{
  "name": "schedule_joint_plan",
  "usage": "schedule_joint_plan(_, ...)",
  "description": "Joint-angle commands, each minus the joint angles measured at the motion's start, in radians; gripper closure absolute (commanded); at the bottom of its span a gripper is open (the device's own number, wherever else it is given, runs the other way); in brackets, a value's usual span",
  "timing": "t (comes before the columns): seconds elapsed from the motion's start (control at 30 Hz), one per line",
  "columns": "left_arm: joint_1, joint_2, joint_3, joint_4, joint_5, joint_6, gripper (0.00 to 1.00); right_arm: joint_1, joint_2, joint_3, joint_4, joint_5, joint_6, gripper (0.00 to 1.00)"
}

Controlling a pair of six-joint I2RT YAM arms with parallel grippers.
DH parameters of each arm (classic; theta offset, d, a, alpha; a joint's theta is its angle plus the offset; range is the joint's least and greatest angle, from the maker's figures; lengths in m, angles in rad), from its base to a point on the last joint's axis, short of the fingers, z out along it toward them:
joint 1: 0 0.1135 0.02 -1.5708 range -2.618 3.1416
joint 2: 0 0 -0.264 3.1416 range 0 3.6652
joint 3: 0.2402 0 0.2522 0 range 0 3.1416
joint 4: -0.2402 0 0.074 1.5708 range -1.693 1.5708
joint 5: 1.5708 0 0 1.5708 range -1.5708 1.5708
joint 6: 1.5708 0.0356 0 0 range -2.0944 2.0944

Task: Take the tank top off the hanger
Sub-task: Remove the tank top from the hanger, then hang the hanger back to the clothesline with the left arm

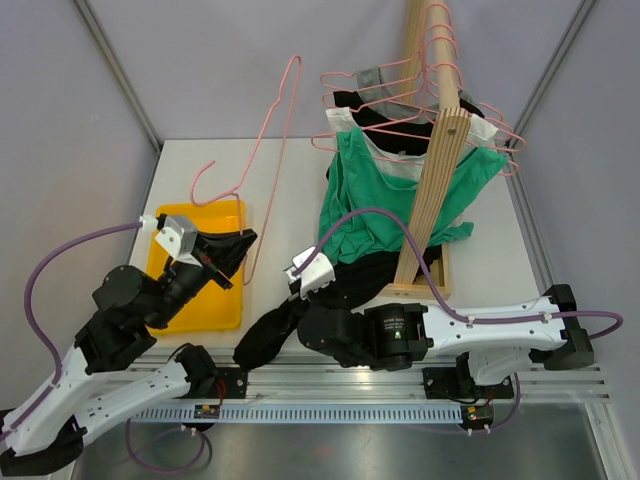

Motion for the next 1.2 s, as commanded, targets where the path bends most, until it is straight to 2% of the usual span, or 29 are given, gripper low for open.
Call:
schedule_joint_plan(0.0,0.002,-0.009,0.053,-0.001,0.027,-0.003,1.0,0.013,-0.023,0.0,-0.022,0.033,0.093,0.73)
schedule_joint_plan(0.07,0.002,-0.012,0.067,-0.024,0.026,0.0,1.0,0.013,-0.026,0.002,-0.046,0.038,0.119,0.33)
schedule_joint_plan(0.1,0.002,-0.012,0.073,-0.035,0.027,0.002,1.0,0.013,-0.025,0.013,-0.089,0.047,0.136,0.01)
schedule_joint_plan(0.3,0.002,0.051,0.222,-0.213,0.125,0.029,1.0,0.013,-0.089,0.028,-0.218,0.093,0.193,0.01)
schedule_joint_plan(0.33,0.002,0.077,0.246,-0.274,0.144,0.04,1.0,0.013,-0.136,0.023,-0.224,0.096,0.196,0.01)
schedule_joint_plan(0.47,0.002,0.129,0.326,-0.343,0.239,0.072,1.0,0.013,-0.267,0.002,-0.281,0.134,0.196,0.01)
schedule_joint_plan(0.7,0.002,0.226,0.417,-0.471,0.366,0.127,1.0,0.013,-0.439,0.094,-0.517,0.274,0.211,0.01)
schedule_joint_plan(0.9,0.002,0.292,0.427,-0.508,0.467,0.167,1.0,0.013,-0.514,0.108,-0.525,0.335,0.148,0.0)
schedule_joint_plan(1.17,0.002,0.456,0.538,-0.567,0.54,0.24,1.0,0.013,-0.543,0.082,-0.517,0.349,0.144,0.01)
